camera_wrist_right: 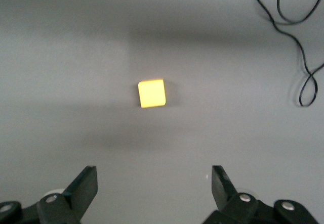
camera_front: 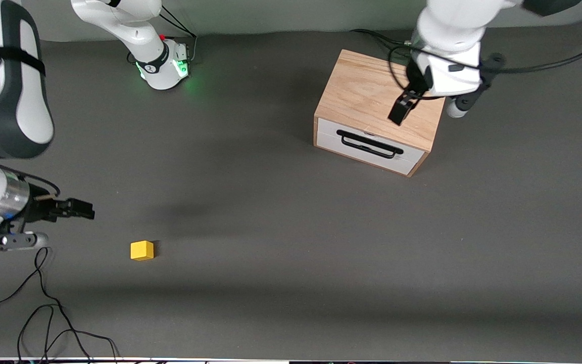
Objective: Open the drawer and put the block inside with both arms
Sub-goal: 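Move the left gripper down to the drawer's black handle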
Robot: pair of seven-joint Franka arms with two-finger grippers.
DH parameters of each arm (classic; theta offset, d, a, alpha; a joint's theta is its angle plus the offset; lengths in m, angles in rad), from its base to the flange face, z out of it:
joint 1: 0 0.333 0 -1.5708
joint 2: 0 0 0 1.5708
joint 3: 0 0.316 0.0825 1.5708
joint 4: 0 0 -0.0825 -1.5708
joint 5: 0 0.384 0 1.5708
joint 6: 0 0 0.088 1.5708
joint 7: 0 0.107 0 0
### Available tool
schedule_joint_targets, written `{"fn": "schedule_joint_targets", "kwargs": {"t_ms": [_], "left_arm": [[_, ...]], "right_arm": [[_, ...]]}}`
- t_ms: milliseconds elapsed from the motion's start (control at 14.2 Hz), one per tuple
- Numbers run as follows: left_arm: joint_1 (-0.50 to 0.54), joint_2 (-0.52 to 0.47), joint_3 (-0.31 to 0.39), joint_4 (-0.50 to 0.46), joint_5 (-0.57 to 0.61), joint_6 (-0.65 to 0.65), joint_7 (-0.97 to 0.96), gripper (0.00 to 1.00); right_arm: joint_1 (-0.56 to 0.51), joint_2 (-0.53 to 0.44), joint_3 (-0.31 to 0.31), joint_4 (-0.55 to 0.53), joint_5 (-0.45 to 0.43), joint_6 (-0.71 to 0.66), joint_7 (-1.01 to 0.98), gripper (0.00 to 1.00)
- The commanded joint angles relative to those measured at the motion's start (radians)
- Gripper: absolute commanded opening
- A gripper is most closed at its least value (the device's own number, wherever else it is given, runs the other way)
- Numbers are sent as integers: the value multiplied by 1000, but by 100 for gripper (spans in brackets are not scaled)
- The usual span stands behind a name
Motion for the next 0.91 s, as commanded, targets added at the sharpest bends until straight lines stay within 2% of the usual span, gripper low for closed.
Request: {"fn": "schedule_joint_targets", "kwargs": {"t_ms": [0,211,351,703,843], "left_arm": [[-39,104,-7,96,14,-12,-279,100],[-44,127,-7,91,15,-5,-308,100],[-44,157,-7,77,20,3,-299,100],[-45,162,-7,-79,35,123,-252,100],[-47,165,-7,-145,52,181,-252,100]], "right_arm": [[-2,23,1,39,-9,5,-18,100],[-5,43,1,45,-37,8,-28,100],[7,42,6,96,-44,8,-93,100],[7,42,10,117,-26,1,-92,100],[50,40,11,117,-29,1,-67,100]]}}
